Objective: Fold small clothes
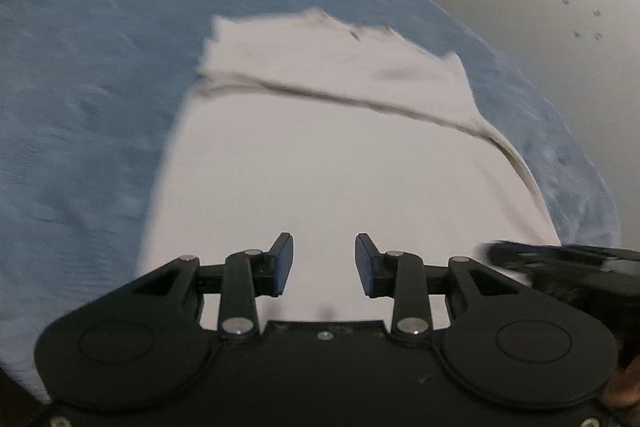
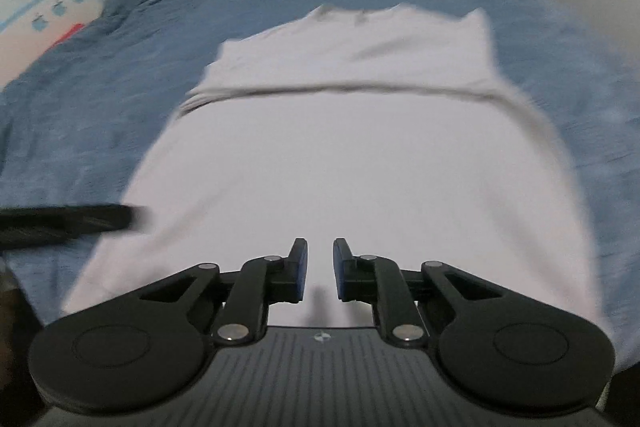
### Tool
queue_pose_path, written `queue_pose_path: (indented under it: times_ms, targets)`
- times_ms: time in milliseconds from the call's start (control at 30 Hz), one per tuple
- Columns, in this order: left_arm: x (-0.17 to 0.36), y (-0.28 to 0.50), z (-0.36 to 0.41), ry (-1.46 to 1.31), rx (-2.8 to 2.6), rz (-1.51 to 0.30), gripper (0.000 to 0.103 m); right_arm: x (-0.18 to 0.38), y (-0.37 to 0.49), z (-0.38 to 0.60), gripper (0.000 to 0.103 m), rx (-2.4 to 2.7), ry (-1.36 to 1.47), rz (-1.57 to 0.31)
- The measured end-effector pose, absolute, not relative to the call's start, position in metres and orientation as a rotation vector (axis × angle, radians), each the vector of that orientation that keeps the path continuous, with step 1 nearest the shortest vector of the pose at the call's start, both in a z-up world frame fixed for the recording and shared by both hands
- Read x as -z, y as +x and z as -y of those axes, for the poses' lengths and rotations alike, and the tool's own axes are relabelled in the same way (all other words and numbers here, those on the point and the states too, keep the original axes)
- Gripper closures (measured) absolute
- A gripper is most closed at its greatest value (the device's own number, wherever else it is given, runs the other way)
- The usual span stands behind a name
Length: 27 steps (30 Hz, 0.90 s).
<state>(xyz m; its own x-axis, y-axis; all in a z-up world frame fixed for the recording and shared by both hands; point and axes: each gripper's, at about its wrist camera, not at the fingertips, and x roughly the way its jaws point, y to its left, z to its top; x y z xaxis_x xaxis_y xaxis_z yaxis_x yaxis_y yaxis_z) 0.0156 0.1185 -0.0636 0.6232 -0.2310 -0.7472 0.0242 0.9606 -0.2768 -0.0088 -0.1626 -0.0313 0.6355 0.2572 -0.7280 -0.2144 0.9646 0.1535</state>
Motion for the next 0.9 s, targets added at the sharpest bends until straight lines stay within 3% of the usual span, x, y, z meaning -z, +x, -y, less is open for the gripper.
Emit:
queue_pose_path:
  times_ms: [233,333,900]
  targets:
    - [0.139,0.043,-0.106,-0.156,0.115,-1.047,0.067,0.076,0.023,0.141,0.087,-0.247,-0.051,-0.953]
    - [0.139,0.036,-0.119,-0.171,0.095,-1.032,0.066,0.08,0.025,0.155,0.095,-0.234,-0.029,-0.98]
    - [0.144,0.002,-0.174,-0.055,-0.071,-1.054,0.064,0.063,-0.007,0.244,0.094,0.176,-0.147,-0.907]
